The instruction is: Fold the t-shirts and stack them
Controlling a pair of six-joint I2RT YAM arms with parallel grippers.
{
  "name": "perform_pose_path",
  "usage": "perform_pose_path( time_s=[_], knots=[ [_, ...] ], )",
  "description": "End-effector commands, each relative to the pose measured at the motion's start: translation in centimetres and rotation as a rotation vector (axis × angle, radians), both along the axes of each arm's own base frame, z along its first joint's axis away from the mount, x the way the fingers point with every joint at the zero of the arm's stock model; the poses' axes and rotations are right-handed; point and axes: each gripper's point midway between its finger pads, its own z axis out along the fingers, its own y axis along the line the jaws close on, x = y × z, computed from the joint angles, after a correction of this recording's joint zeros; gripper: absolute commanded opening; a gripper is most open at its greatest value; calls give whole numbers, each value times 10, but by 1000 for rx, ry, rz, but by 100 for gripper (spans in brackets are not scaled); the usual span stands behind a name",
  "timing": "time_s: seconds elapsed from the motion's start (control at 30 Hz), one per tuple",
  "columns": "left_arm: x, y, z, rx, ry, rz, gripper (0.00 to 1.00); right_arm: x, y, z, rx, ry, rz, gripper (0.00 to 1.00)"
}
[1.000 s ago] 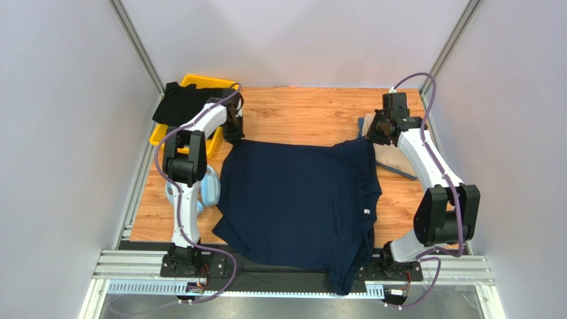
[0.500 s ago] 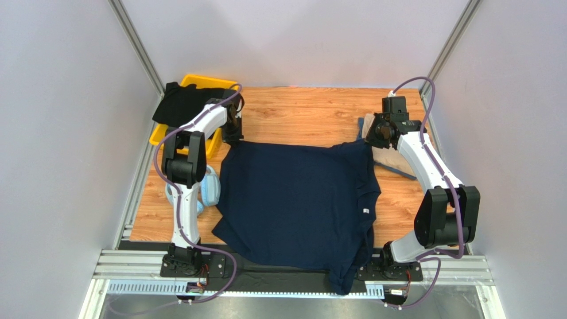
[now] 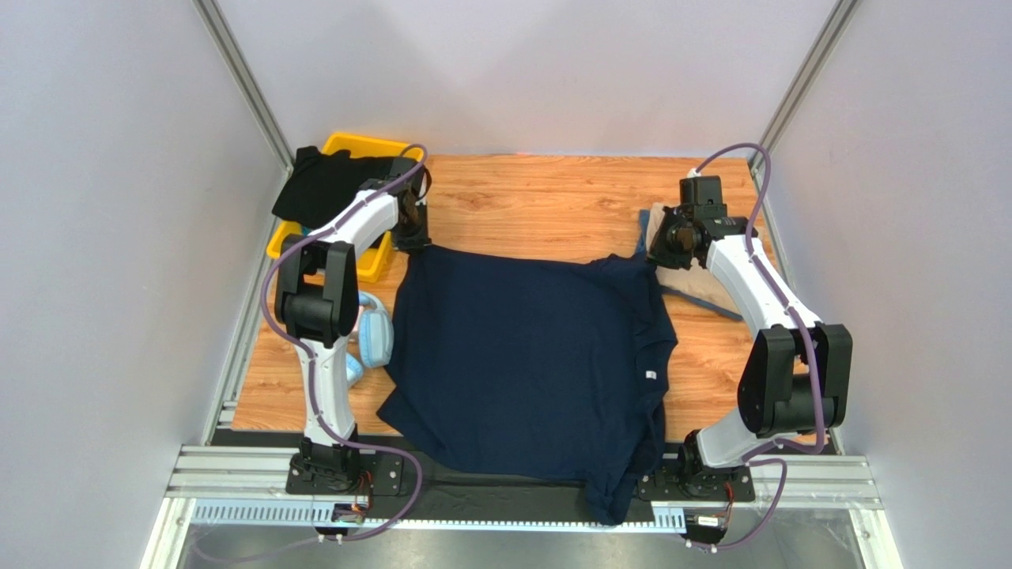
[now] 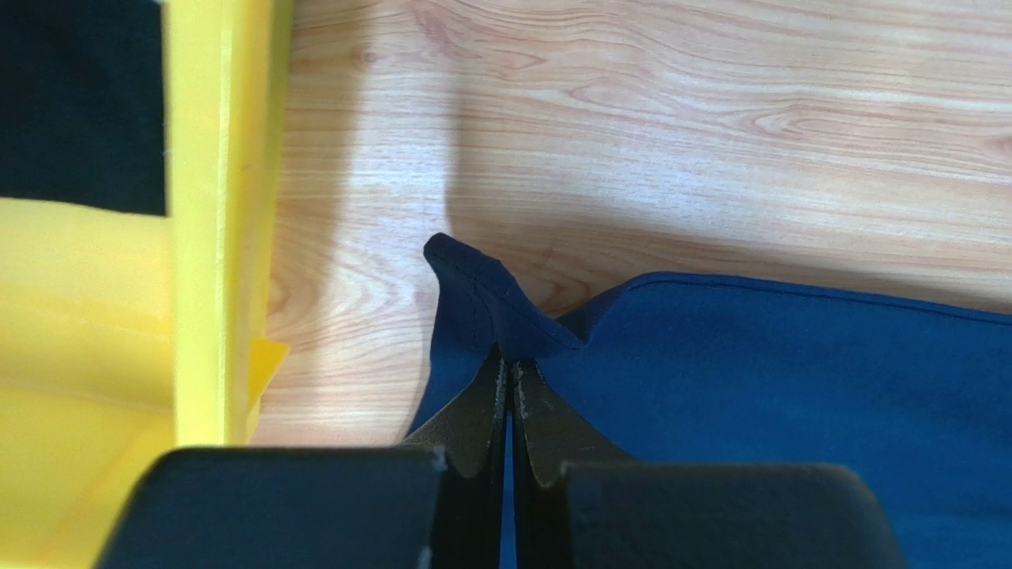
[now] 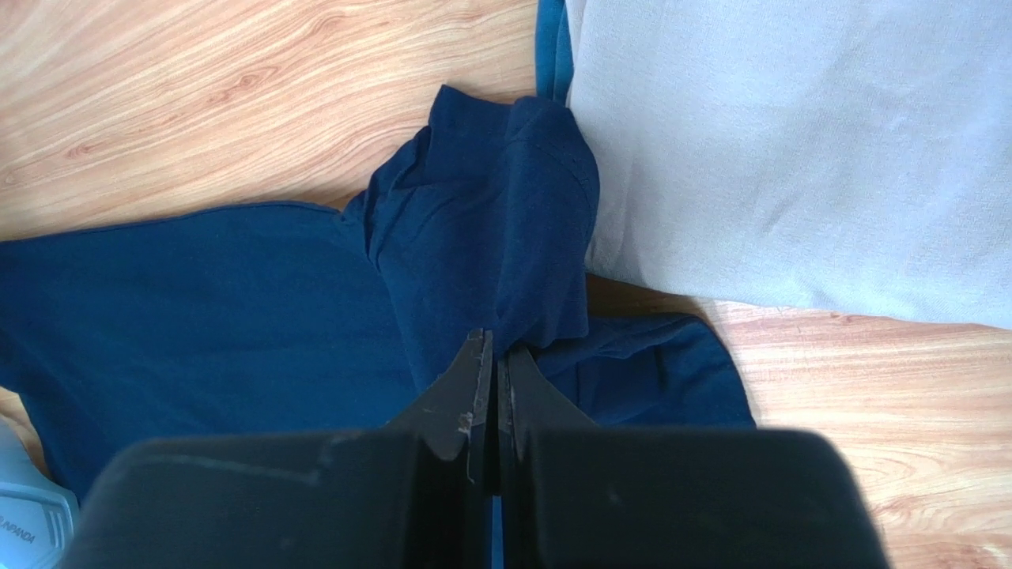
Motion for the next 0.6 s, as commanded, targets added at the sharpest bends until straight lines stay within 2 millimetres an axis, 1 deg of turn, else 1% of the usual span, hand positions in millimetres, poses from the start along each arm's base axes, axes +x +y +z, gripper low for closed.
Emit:
perform_pose_path(
  time_s=[0.0, 0.07, 0.1, 0.27, 0.33, 0.37, 0.4, 0.43, 0.5, 0.57],
  knots=[
    [17, 7, 49, 20, -176, 7, 0, 10, -6, 15, 1, -67, -16, 0],
    [16, 9, 50, 28, -184, 12, 0, 9, -9, 16, -7, -72, -26, 0],
    [17, 10, 54, 28, -196, 15, 0, 10, -12, 17, -7, -76, -37, 0],
    [16, 13, 58, 38, -206, 24, 0, 7, -16, 15, -6, -70, -52, 0],
    [18, 8, 67, -7, -221, 15, 0, 5, -13, 15, 6, -73, -28, 0],
    [18, 8, 71, -19, -230, 20, 0, 4, -12, 13, 9, -65, -25, 0],
    [19, 7, 79, -28, -251, 16, 0, 3, -11, 12, 12, -65, -23, 0],
    [18, 7, 82, -27, -259, 15, 0, 3, -12, 11, 9, -63, -27, 0],
    [17, 12, 87, -8, -275, 18, 0, 2, -15, 8, -1, -61, -37, 0],
    [17, 18, 86, 16, -278, 36, 0, 3, -15, 6, -3, -57, -40, 0]
  ],
)
